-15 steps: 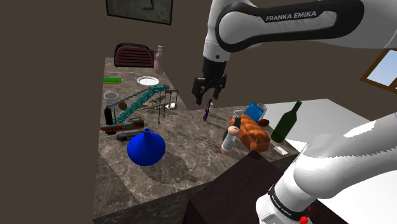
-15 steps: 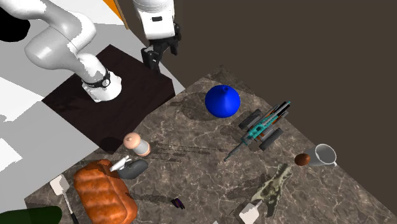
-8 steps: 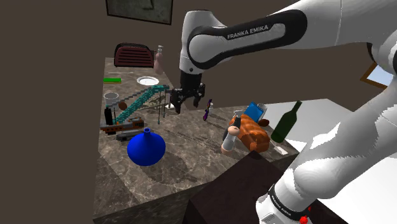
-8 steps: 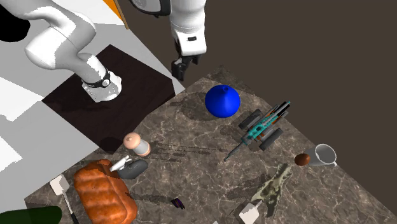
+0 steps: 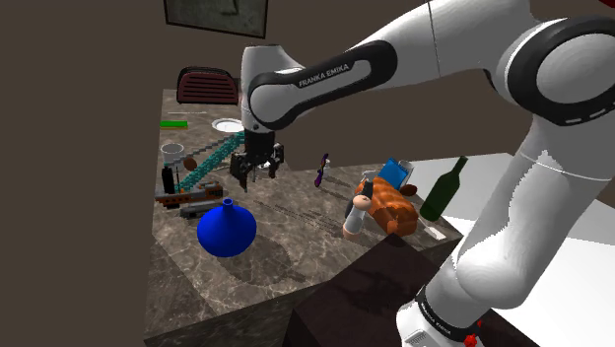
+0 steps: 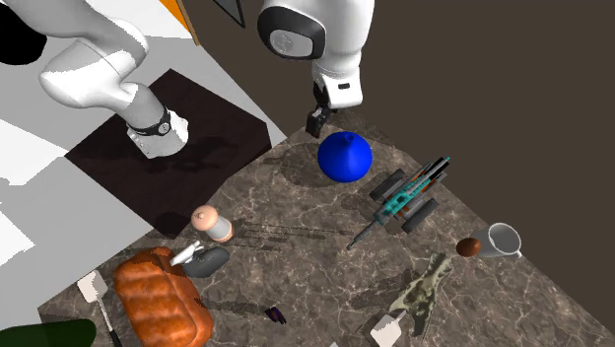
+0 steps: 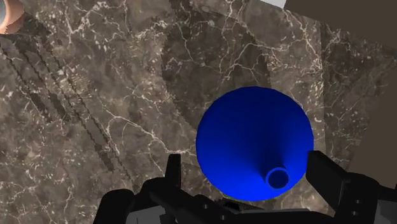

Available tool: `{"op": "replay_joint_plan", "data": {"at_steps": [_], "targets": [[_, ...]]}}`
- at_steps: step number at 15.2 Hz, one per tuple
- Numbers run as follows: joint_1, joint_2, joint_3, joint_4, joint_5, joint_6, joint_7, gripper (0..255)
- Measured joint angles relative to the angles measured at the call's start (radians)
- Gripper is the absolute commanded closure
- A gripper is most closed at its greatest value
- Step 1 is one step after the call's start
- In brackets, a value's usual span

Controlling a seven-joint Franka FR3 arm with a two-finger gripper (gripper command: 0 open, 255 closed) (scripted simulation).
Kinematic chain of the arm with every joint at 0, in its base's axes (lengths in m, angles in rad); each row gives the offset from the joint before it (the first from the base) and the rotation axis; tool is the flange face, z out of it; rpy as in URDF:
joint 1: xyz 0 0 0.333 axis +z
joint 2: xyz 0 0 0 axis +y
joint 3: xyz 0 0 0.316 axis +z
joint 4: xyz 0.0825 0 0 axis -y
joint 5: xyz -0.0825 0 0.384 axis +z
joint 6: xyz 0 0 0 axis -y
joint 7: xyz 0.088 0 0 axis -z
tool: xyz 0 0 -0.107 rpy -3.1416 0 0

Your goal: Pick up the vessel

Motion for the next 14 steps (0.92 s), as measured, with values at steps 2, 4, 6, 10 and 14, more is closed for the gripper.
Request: {"op": "replay_joint_plan", "data": {"at_steps": [2,4,6,10,14], "targets": [[0.018,0.075,0.006,0.057,-0.026,0.012,0.036,0],[0.032,0.153,0.005,0.12,-0.052,0.02,0.06,0],[0.056,0.25,0.0,0.204,-0.084,0.026,0.09,0],[0.08,0.333,-0.007,0.268,-0.109,0.04,0.115,0],[0.085,0.363,-0.013,0.253,-0.121,0.083,0.123,0]]}}
